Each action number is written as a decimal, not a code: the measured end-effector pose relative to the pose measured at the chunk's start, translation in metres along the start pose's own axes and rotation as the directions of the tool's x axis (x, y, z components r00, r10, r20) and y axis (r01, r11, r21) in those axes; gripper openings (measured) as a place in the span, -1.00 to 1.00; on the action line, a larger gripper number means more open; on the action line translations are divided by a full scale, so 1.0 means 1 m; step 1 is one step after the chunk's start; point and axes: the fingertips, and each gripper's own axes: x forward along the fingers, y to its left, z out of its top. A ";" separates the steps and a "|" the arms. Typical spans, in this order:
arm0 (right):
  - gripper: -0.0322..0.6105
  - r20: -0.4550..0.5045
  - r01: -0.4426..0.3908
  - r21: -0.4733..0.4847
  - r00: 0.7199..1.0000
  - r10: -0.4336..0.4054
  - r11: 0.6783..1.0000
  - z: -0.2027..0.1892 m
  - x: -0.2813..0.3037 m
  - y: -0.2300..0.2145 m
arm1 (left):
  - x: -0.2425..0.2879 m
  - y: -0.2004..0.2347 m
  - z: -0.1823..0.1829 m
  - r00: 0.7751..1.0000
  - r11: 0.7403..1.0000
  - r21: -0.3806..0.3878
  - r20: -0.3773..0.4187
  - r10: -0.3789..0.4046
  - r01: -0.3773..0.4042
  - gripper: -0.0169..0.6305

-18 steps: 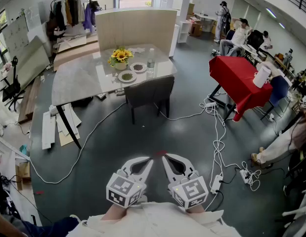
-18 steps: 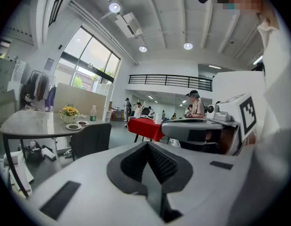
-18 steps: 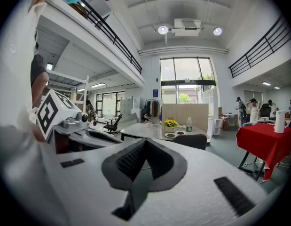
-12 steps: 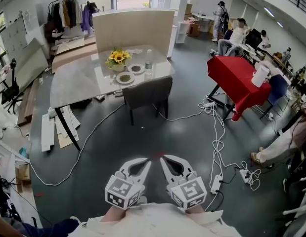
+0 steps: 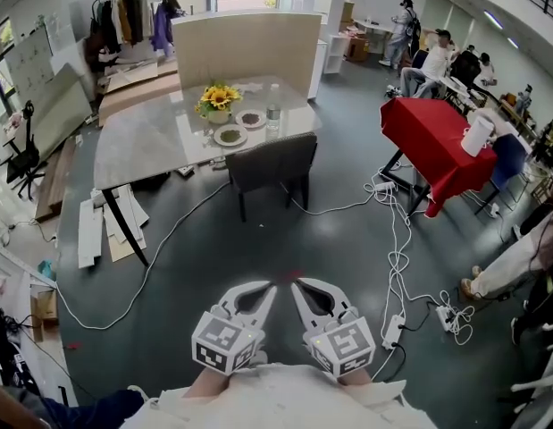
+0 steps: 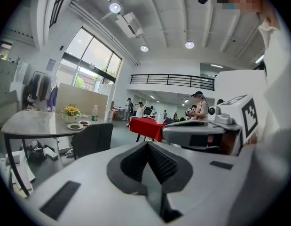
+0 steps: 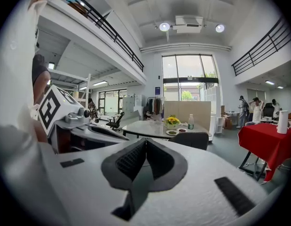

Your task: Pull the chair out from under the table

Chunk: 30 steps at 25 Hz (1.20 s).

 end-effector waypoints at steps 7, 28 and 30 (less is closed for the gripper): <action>-0.89 -0.005 -0.090 0.000 0.996 0.090 0.996 0.002 -0.002 0.020 | -0.006 -0.007 0.007 0.999 0.999 -0.001 0.014 -0.035 0.035 -0.90; -0.89 -0.014 -0.136 0.079 0.990 0.138 0.988 0.013 -0.046 0.053 | -0.055 -0.047 -0.003 0.999 0.992 -0.126 -0.042 -0.018 0.013 -0.90; -0.89 0.008 -0.106 0.080 0.994 0.105 0.991 0.020 -0.046 0.042 | -0.053 -0.047 0.002 0.999 0.992 -0.128 -0.031 -0.024 0.019 -0.90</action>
